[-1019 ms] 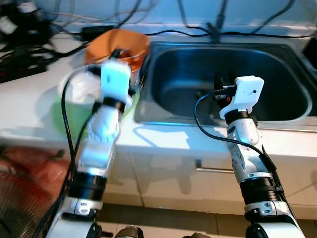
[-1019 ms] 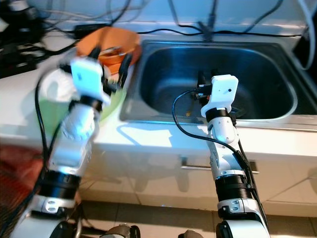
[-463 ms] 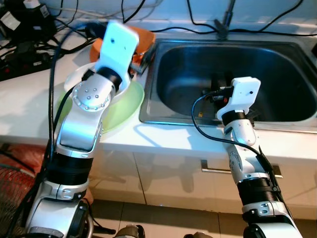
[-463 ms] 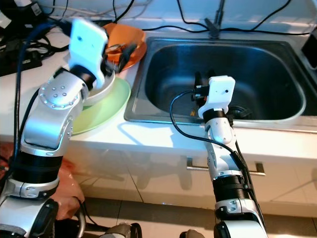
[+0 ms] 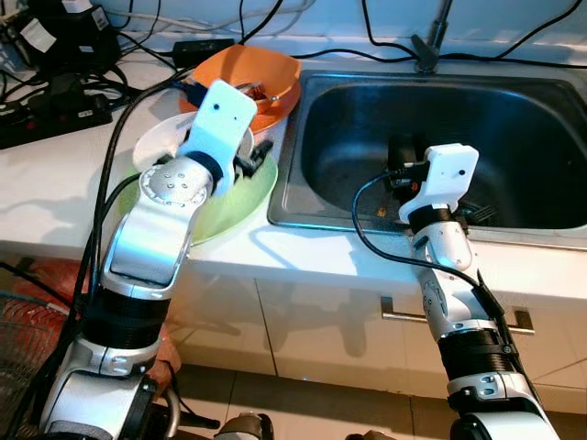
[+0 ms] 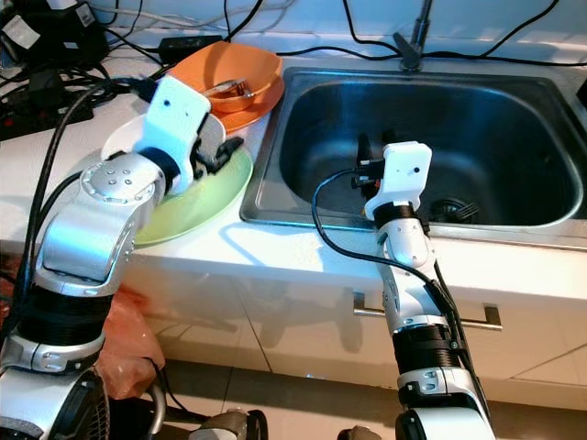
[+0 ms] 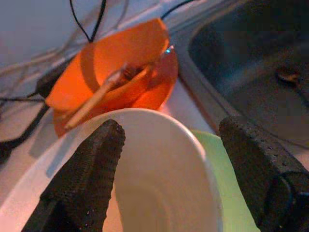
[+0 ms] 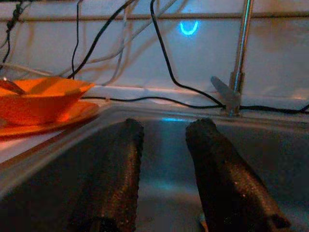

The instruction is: Kitchen organization

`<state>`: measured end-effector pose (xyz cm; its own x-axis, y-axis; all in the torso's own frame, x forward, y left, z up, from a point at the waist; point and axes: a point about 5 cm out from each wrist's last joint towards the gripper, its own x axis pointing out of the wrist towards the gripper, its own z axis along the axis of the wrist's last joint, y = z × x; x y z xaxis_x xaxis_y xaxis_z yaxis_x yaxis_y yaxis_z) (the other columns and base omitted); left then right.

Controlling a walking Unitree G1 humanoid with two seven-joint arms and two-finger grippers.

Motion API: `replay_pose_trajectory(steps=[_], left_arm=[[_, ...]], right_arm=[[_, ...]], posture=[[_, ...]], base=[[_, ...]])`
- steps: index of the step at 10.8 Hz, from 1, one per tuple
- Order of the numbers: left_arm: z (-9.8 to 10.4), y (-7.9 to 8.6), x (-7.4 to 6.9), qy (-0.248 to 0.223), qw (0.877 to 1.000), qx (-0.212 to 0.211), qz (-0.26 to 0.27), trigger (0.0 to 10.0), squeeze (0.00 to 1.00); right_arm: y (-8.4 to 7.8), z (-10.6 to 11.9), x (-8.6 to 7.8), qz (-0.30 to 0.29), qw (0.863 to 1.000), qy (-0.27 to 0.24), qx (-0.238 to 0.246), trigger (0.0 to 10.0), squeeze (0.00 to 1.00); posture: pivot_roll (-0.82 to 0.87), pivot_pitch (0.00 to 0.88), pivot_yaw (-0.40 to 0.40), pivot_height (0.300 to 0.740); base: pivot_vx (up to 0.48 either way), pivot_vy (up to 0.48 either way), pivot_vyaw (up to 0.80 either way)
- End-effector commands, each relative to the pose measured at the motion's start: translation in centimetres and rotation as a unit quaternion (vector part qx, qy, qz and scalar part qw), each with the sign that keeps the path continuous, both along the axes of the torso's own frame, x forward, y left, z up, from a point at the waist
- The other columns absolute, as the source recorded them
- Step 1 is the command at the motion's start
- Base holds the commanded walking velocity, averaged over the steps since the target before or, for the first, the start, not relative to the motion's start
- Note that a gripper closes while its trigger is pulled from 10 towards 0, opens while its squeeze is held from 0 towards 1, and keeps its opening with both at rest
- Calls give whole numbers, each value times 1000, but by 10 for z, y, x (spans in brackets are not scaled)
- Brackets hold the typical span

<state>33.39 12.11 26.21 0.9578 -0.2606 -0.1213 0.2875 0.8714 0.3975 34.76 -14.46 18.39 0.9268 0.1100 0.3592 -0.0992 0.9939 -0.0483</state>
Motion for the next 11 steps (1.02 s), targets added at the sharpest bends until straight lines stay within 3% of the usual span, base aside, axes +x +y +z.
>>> replay_pose_trajectory(steps=[1, 6, 9, 11], left_arm=[[5, -8, -6, 8, 1000, 5, -17, 10000, 0], [-2, -13, -11, 54, 998, 36, -10, 10000, 0], [-11, -1, -12, 95, 994, 33, 48, 10000, 0], [-16, 0, -11, 101, 993, 40, 51, 10000, 0]], right_arm=[[1, -8, -2, 2, 1000, 12, 7, 10000, 0], [1, -8, -2, 9, 1000, 11, 7, 10000, 0], [-2, -3, -2, 14, 1000, 1, 2, 10000, 0], [-1, 1, -9, 80, 997, 1, -10, 10000, 0]], posture=[[105, 118, 102, 740], [108, 127, 118, 740], [115, 124, 130, 740], [101, 126, 129, 740]], base=[[0, 0, 0], [0, 0, 0], [0, 0, 0], [0, 0, 0]])
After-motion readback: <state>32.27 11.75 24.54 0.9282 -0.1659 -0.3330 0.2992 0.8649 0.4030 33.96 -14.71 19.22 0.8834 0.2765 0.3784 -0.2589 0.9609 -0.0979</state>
